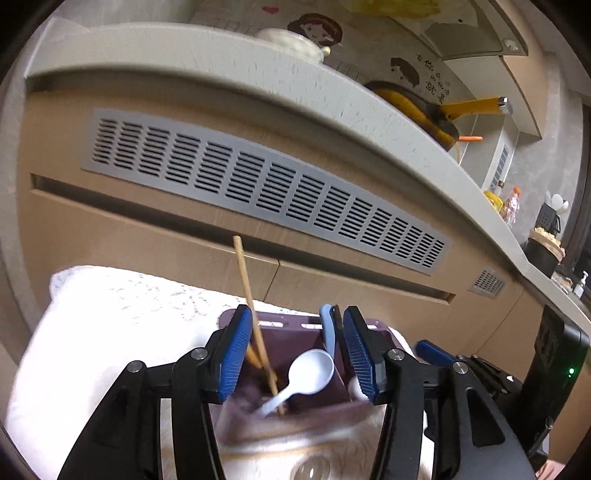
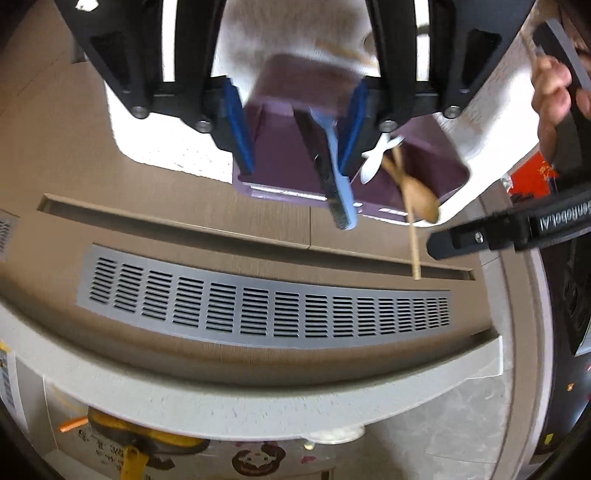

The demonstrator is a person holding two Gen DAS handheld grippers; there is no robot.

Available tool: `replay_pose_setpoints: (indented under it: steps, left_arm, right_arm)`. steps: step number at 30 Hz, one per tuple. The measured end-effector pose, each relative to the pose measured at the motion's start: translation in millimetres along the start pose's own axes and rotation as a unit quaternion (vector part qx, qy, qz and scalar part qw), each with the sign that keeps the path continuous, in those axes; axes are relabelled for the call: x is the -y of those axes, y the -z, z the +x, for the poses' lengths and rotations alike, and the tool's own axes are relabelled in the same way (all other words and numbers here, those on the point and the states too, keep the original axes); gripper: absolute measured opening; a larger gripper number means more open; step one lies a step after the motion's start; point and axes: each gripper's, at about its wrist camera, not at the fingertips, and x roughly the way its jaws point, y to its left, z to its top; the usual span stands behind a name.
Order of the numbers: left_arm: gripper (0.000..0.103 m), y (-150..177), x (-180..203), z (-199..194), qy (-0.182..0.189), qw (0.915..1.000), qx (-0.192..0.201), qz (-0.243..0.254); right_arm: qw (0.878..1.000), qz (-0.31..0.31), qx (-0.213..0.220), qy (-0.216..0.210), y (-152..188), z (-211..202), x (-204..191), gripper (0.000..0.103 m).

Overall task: Organize utensils
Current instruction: 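Lower both spoons into the caddy and open both tools, then grasp a wooden chopstick with the right tool while the left tool grasps a grey-bowled spoon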

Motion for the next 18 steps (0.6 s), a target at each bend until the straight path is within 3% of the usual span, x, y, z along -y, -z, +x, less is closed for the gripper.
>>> replay_pose_setpoints:
  steps: [3, 5, 7, 10, 14, 16, 18]
  left_arm:
    - [0.058, 4.4, 8.7, -24.9, -0.019, 0.9996, -0.012, 0.017]
    - [0.066, 9.3, 7.9, -37.4, -0.035, 0.9984, -0.03, 0.033]
    - [0.066, 19.3, 4.2, -52.4, -0.053, 0.9963, -0.049, 0.047]
    - [0.068, 35.0, -5.4, -70.7, -0.074, 0.9927, -0.074, 0.061]
    - [0.071, 53.3, -26.0, -87.4, -0.097, 0.9876, -0.11, 0.056]
    - [0.071, 62.3, -37.9, -95.8, -0.109, 0.9851, -0.123, 0.051]
    - [0.071, 70.6, -50.2, -104.2, -0.12, 0.983, -0.131, 0.044]
  right_arm:
    - [1.0, -0.015, -0.013, -0.011, 4.4, -22.6, -7.0, 0.065]
    - [0.999, -0.032, -0.028, -0.014, 11.3, -35.8, -17.9, 0.085]
    - [0.998, -0.054, -0.037, -0.016, 19.5, -44.8, -28.9, 0.095]
    - [0.992, -0.096, -0.068, -0.043, 37.6, -56.3, -49.3, 0.096]
    - [0.978, -0.108, -0.135, -0.117, 63.3, -61.3, -68.8, 0.097]
    - [0.965, -0.114, -0.169, -0.164, 76.1, -60.7, -81.6, 0.096]
    - [0.954, -0.132, -0.189, -0.191, 88.7, -63.0, -96.8, 0.084]
